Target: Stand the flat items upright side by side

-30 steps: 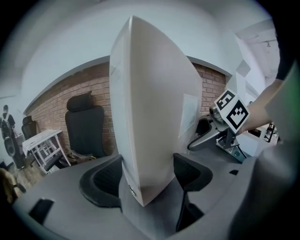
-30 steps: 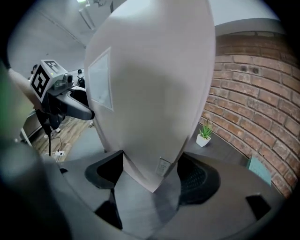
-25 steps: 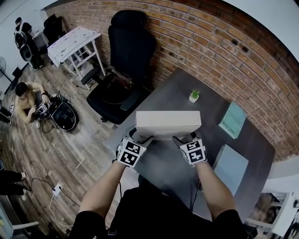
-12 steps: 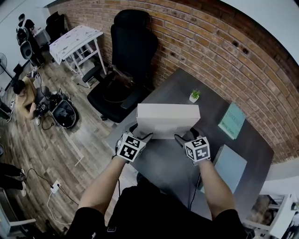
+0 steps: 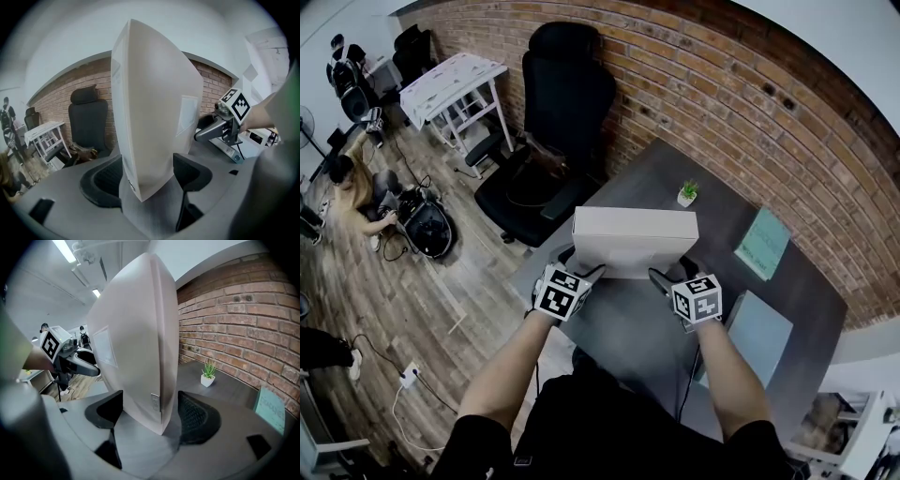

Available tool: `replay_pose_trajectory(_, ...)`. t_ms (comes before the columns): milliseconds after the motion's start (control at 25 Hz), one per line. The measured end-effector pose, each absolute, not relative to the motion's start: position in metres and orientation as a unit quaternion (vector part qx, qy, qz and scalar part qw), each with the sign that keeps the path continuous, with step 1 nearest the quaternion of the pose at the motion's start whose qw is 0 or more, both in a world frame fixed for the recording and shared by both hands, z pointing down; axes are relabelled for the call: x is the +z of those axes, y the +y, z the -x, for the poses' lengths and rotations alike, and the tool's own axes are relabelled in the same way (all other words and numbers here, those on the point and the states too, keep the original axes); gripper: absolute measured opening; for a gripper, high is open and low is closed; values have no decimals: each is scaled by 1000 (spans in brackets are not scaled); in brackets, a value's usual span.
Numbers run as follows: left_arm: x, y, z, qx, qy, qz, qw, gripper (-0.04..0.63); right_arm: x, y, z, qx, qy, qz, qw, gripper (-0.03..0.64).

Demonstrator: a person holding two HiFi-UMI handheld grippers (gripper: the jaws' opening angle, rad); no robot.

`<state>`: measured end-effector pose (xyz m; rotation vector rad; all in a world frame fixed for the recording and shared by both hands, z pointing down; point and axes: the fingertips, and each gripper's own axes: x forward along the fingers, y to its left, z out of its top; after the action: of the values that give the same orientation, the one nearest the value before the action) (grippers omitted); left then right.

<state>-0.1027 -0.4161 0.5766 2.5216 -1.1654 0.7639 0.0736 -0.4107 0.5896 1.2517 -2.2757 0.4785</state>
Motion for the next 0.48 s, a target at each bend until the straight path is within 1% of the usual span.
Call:
replay_pose_trajectory(240, 570, -411, 115, 251, -423, -860, 133, 353, 580, -406, -79, 170, -836, -464, 238, 382)
replay_pose_trajectory(480, 556, -395, 134, 224, -466, -843, 147, 350, 567, -391, -92, 176, -836, -475, 212, 383)
